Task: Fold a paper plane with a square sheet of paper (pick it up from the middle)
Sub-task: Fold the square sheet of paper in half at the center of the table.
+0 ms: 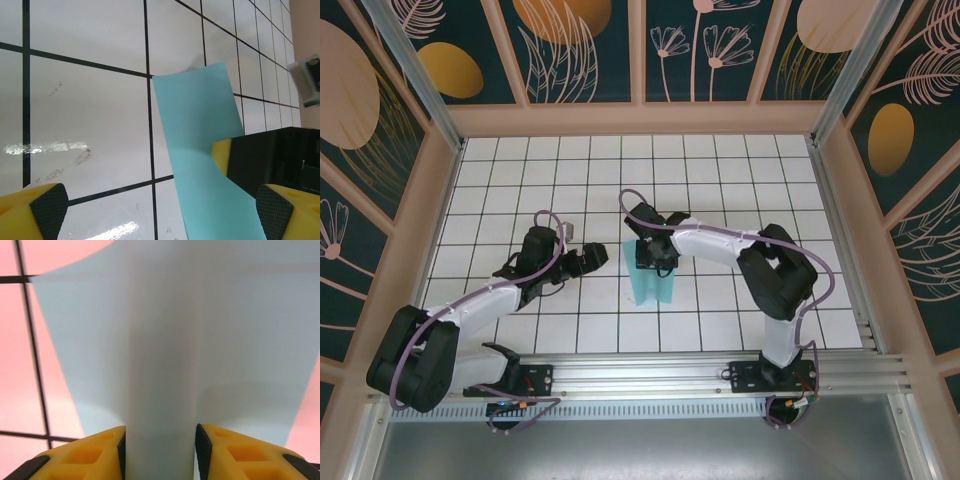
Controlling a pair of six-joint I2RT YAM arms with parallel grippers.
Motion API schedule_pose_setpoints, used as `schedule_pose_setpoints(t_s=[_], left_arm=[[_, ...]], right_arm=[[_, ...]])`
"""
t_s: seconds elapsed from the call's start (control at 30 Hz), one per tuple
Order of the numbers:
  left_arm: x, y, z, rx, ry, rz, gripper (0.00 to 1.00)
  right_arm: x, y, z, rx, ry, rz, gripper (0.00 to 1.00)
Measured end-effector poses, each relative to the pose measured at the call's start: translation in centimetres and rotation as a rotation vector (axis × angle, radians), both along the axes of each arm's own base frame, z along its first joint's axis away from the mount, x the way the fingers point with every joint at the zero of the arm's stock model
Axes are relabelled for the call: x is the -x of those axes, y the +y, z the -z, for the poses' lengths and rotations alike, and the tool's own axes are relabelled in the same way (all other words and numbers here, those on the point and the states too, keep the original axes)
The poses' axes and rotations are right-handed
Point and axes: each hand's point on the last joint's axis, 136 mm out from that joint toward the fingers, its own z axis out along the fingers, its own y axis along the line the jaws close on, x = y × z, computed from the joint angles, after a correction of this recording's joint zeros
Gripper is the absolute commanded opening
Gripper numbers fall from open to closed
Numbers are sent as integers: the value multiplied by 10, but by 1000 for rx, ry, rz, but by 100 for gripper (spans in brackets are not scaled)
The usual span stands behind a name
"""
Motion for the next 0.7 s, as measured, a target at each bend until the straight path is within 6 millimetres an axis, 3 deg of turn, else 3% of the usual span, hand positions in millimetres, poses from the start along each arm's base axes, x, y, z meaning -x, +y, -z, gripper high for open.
schedule_pose_setpoints(t_s=[0.43,0.53,0.7], left_arm=[[0,0,0,1,-1,0,99],[-1,-1,-2,9,-1,-4,99],[-3,-3,-6,24,-5,-4,99]], right_arm=[[-13,12,-66,-506,-48,61,37],[-16,6,-63,-579,-42,91,39],[-6,-12,-31,-573,13,146,43]])
